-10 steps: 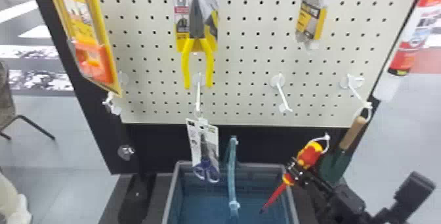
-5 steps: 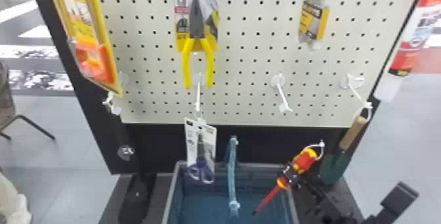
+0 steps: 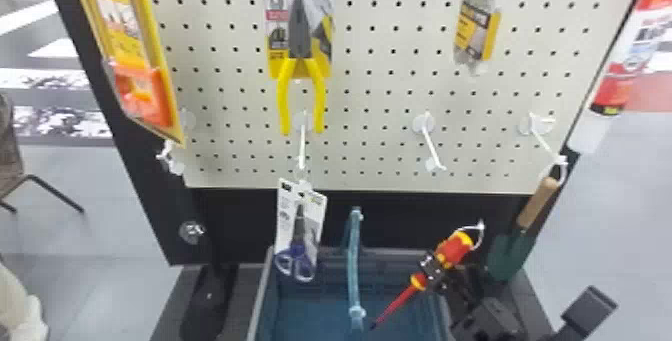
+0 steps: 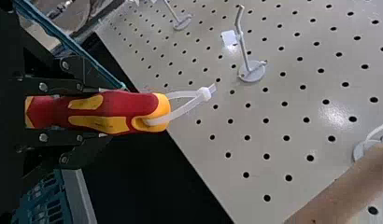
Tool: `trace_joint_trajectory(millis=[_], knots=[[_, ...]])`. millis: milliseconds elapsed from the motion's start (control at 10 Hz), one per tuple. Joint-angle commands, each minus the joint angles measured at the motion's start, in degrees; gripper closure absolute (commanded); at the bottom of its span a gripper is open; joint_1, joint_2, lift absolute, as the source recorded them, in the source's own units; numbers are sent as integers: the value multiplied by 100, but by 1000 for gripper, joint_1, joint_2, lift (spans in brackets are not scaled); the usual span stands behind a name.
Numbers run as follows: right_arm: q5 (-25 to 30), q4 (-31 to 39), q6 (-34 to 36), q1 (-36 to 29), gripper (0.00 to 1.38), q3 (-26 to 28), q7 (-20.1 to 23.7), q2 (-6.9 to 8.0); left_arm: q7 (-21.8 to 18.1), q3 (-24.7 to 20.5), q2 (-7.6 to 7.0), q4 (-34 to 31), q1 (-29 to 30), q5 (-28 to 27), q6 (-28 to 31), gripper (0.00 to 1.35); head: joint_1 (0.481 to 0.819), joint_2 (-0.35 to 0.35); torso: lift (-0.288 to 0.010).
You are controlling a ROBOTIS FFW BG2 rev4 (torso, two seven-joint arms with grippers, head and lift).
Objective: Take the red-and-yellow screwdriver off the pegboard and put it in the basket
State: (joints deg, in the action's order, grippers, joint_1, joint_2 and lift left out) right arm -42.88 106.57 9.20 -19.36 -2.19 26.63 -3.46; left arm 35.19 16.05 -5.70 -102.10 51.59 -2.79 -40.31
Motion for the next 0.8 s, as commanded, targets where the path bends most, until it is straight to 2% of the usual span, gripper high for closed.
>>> trace_joint_trajectory(millis=[0, 300, 700], knots=[[17, -187, -340, -11, 1181, -27, -35, 100, -3, 3, -19, 21, 0, 24, -29, 364, 549, 0, -100], [-185, -440, -903, -110, 1181, -247, -325, 109, -3, -6, -37, 77, 0, 59, -100, 364, 549, 0, -100], [-273, -538, -1114, -60, 1181, -344, -421, 162, -38, 12, -72, 91, 0, 77, -82, 364, 549, 0, -100]])
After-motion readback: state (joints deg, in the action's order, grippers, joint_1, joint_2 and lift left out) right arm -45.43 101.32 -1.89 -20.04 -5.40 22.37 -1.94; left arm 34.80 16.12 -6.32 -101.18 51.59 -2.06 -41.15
